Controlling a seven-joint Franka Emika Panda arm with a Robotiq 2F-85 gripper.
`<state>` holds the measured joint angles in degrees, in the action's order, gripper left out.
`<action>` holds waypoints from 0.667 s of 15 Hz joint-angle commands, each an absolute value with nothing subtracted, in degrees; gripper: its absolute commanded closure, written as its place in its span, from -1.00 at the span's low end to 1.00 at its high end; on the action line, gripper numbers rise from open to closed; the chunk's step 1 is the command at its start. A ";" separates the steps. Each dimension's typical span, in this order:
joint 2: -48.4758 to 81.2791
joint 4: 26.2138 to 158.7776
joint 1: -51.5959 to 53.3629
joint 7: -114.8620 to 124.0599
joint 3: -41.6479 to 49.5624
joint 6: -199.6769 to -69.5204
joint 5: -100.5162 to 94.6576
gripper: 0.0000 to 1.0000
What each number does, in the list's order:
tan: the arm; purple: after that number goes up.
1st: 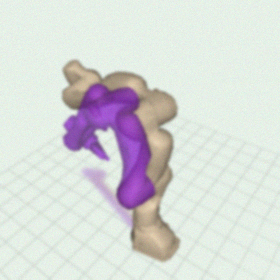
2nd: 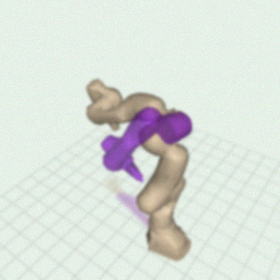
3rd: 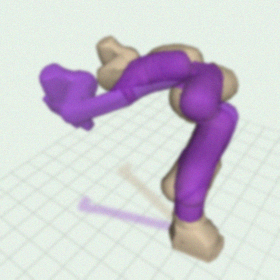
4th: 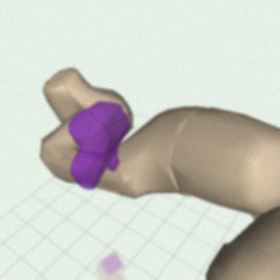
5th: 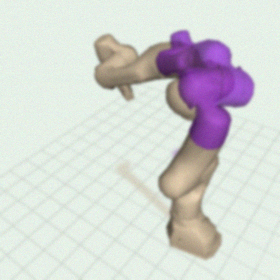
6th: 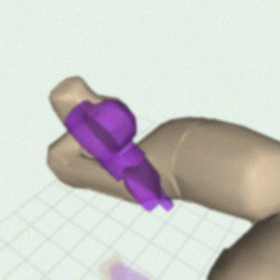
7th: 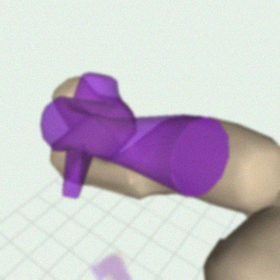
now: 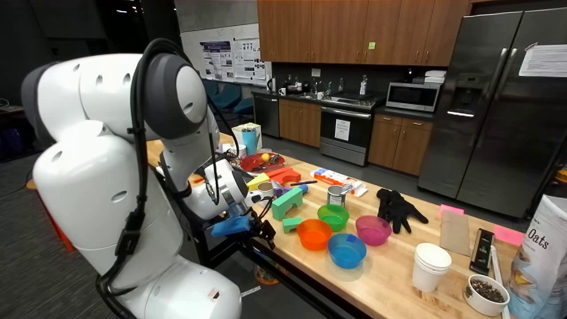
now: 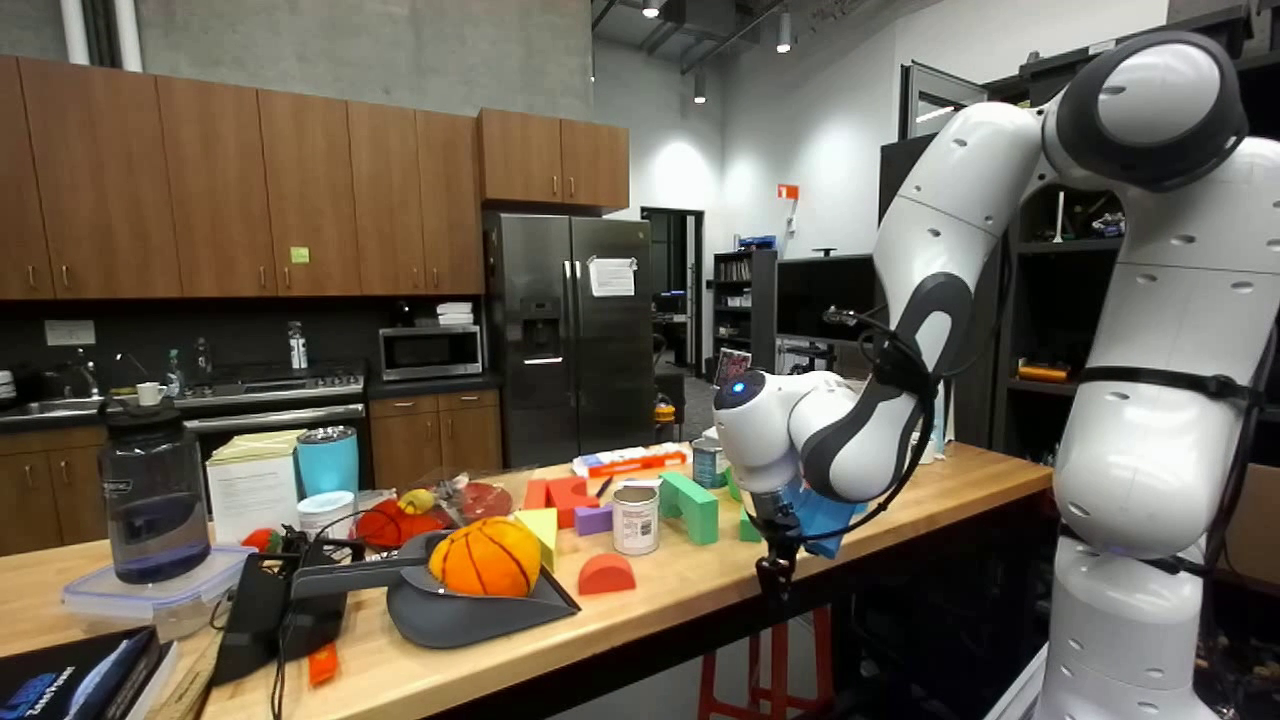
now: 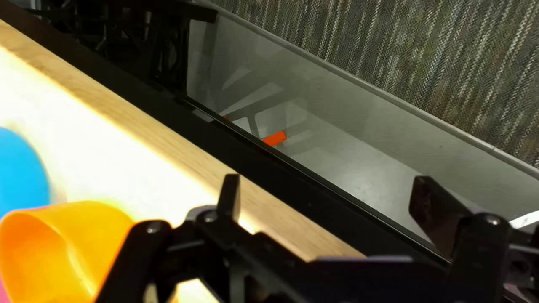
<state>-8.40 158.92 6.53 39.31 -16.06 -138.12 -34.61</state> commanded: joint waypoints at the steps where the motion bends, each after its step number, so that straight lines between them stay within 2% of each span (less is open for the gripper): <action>1: -8.01 158.92 7.33 34.73 -15.03 -137.93 -34.13 -1.00; 10: -8.12 158.89 4.72 22.75 -11.75 -136.02 -40.00 -1.00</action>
<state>-7.80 158.89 5.86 26.26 -13.85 -136.73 -37.05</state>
